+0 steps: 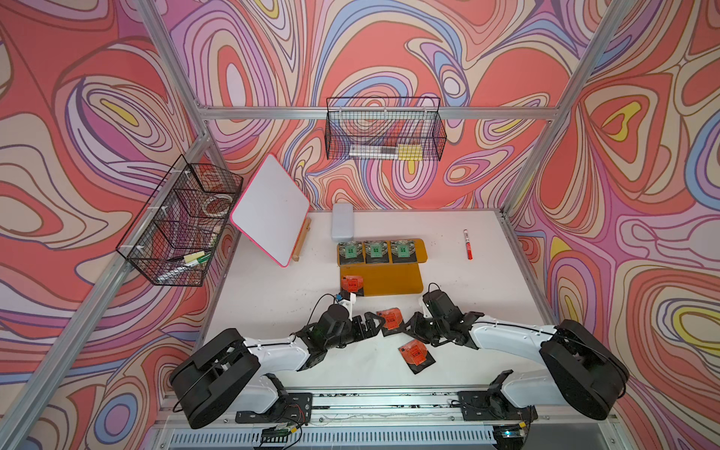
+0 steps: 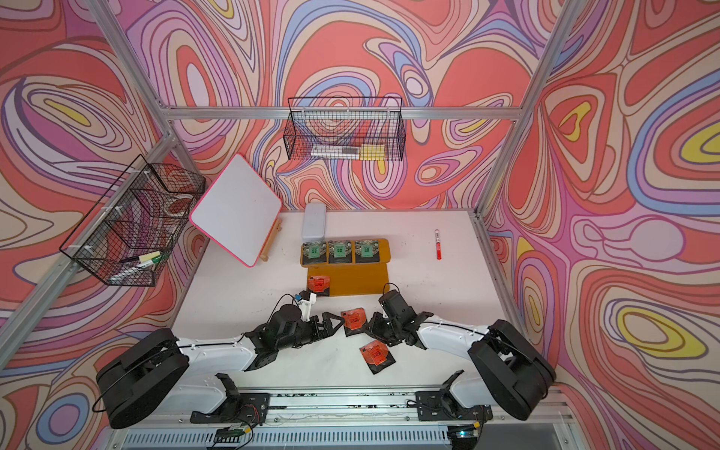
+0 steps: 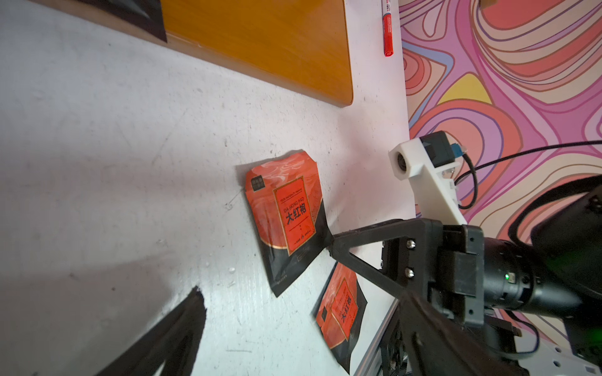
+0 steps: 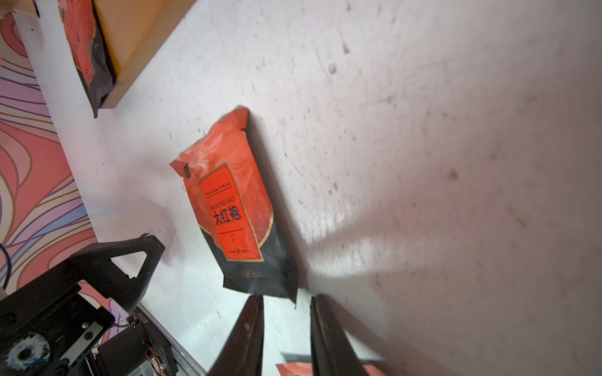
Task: Place the tea bags on the shelf by color
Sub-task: Pick up the tea bag from the center of the board.
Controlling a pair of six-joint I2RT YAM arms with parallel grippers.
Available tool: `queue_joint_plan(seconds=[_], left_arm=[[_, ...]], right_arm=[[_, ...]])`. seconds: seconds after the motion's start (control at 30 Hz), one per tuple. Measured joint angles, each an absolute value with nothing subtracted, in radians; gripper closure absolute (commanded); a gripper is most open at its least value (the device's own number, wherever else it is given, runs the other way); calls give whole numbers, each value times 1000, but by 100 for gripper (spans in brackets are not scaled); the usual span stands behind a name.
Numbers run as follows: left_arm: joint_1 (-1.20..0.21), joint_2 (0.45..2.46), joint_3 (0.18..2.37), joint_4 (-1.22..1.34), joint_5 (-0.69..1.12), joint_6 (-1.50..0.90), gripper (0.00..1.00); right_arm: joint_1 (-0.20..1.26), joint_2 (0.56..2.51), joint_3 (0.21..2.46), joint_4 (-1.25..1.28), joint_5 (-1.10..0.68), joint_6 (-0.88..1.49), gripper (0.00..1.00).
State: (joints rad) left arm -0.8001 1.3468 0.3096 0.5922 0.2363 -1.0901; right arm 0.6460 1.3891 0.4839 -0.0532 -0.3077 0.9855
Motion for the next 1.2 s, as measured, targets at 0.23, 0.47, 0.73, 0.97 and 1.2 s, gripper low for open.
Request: queue_joint_plan(seconds=[0.23,0.47,0.73,0.97,1.2], left_arm=[[-800,1346,310,591,231,-1090,4],[-800,1344,313,588,224,-1089,4],[-800,1309,345,555,195,-1089,4],[-800,1231,307,550,136,-1132,4],[-800,1163,299,537,117,-1184,7]], right_arm=[[643,1417,486,-9,-307,991,82],[640,1438,486,8,-302,993,99],[640,1441,489,15,-308,981,100],[640,1348,470,110,-334,992,100],[640,1295,433,247,-357,1070,100]])
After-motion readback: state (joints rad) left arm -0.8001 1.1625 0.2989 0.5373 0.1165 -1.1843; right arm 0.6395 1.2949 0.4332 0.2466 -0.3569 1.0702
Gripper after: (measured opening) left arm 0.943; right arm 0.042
